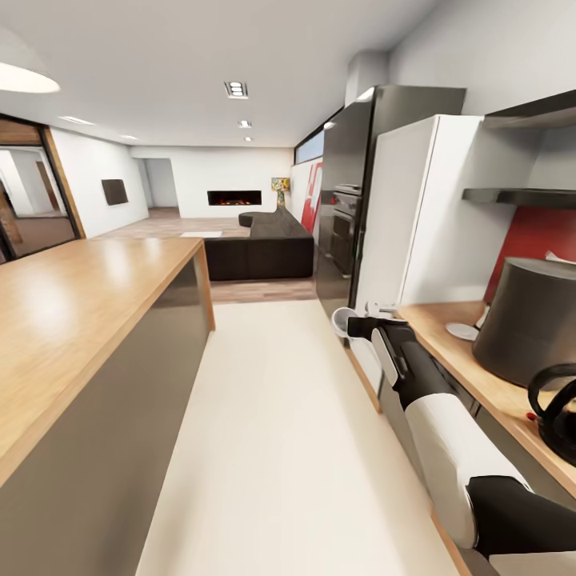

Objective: Set up a coffee station on the kitchen countertop: keep the coffee maker on the countertop, move the bottle of coffee from the kitchen shelf to the counter next to the coffee maker, place a paper coffee filter on top of the coffee maker, put the saucer next to the coffee maker with the coffee cup on the saucer, and place the electric kettle next to the coffee maker.

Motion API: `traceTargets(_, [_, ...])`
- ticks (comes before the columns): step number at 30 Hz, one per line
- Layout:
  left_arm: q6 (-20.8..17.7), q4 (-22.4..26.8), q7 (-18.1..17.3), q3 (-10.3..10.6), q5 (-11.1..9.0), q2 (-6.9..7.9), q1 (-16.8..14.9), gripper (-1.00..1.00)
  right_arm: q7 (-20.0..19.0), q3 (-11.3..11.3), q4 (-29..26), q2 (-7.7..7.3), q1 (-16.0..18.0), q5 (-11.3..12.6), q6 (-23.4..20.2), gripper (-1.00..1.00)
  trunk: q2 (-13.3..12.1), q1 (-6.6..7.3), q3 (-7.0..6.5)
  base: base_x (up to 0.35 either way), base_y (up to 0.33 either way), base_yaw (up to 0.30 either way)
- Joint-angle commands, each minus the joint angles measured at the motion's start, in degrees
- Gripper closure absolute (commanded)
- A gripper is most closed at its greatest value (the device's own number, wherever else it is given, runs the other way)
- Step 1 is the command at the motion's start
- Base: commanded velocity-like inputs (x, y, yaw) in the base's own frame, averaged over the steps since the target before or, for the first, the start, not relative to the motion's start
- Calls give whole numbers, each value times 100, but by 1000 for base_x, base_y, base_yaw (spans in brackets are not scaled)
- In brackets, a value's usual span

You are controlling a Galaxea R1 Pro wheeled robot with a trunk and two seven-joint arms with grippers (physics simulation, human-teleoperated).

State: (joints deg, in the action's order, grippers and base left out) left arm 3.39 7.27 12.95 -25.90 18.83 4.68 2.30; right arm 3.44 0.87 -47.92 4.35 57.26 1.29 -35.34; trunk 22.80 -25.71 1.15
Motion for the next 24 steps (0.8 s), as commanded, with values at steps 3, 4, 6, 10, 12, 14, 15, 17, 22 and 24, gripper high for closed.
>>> traceTargets(3, [19, 2, 6, -47, 60, -2, -2, -100, 16, 10, -14, 8, 5, 27, -33, 100, 11, -7, 11, 340, 0, 0])
traceTargets(4, [18, 2, 6, -47, 60, -2, -2, -100, 16, 10, -14, 9, 5, 28, -33, 100, 11, -7, 11, 340, 0, 0])
traceTargets(6, [17, 2, 6, -47, 60, -2, -2, -100, 17, 10, -18, 7, 5, 29, -34, 100, 11, -7, 11, 340, 0, 0])
traceTargets(10, [16, 1, 6, -47, 60, -2, -2, -100, 17, 18, -30, 5, 5, 37, -37, 100, 11, -7, 11, 340, 0, 0])
traceTargets(12, [16, -1, 6, -47, 60, -2, -2, -100, 17, 17, -32, 5, 0, 38, -38, 100, 11, -7, 11, 340, 0, 0])
traceTargets(14, [17, -4, 6, -47, 60, -2, -2, -100, 17, 18, -33, 4, -3, 38, -37, 100, 11, -7, 11, 340, 0, 0])
traceTargets(15, [18, -4, 6, -47, 60, -2, -2, -100, 17, 18, -33, 4, -3, 38, -39, 100, 11, -7, 11, 340, 0, 0])
traceTargets(17, [20, -4, 6, -47, 60, -2, -2, -100, 17, 19, -33, 4, -4, 38, -42, 100, 11, -7, 11, 340, 0, 0])
traceTargets(22, [21, -6, 6, -47, 60, -2, -2, -100, 17, 19, -38, 4, -4, 38, -38, 100, 11, -7, 11, 340, 0, 0])
traceTargets(24, [18, -4, 6, -47, 60, -2, -2, -100, 17, 19, -48, -1, -4, 38, -42, 100, 11, -7, 11, 340, 0, 0])
